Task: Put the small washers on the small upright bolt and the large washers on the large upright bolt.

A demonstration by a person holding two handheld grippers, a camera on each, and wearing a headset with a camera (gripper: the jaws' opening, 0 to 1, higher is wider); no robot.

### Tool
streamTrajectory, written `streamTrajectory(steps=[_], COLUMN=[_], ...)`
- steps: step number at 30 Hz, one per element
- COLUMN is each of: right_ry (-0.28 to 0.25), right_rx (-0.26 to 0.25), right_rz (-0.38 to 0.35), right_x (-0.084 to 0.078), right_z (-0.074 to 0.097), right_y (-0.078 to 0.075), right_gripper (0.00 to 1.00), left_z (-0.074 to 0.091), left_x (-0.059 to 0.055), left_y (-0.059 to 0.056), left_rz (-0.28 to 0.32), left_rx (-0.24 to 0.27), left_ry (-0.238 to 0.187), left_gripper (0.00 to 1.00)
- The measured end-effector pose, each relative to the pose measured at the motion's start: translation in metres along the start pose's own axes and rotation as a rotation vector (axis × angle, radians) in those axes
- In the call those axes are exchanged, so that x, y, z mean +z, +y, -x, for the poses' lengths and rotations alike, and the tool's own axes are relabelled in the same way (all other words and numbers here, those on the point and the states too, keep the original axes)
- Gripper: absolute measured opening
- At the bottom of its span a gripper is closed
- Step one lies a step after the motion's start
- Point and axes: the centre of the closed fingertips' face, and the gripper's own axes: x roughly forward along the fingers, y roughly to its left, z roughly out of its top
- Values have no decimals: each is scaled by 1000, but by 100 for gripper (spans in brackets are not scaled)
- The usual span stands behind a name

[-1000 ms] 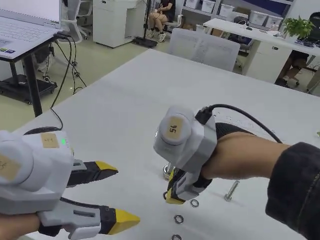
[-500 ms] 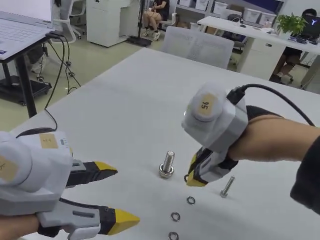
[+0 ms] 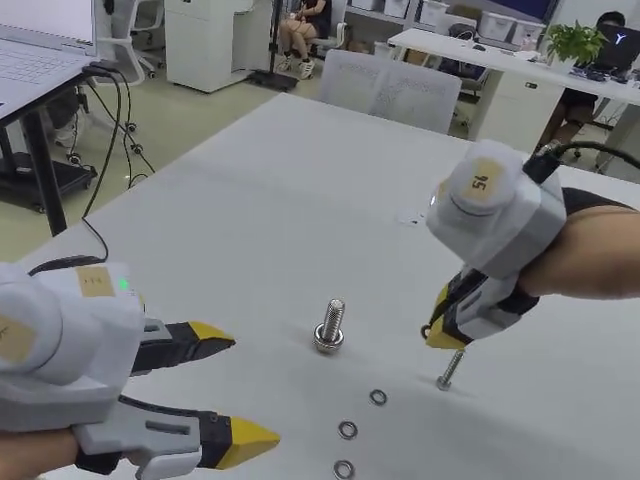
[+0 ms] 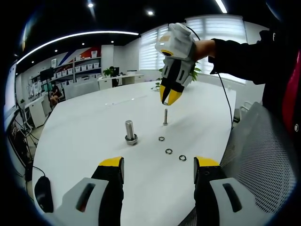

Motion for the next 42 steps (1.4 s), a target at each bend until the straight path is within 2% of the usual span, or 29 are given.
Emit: streamTrajectory(steps=[8, 16, 28, 42], right_ry=[12, 28, 40, 50], right_rx=[-25, -16, 11, 38], right_rz=[-42, -74, -83, -83], right_x=[-20, -35, -44, -44], right_z=[8, -1, -13, -23], right_y=[-10, -17, -22, -25], right_gripper=[13, 13, 13, 13], left_z=[-2, -3, -6, -8], left_x=[0, -1, -1, 1], left_y=[-2, -2, -3, -4], left_rz=[-2, 0, 4, 1], left_rx=[-6, -7, -14, -24], left_ry=[5, 14, 23, 21], left_gripper=[59, 59, 59, 59])
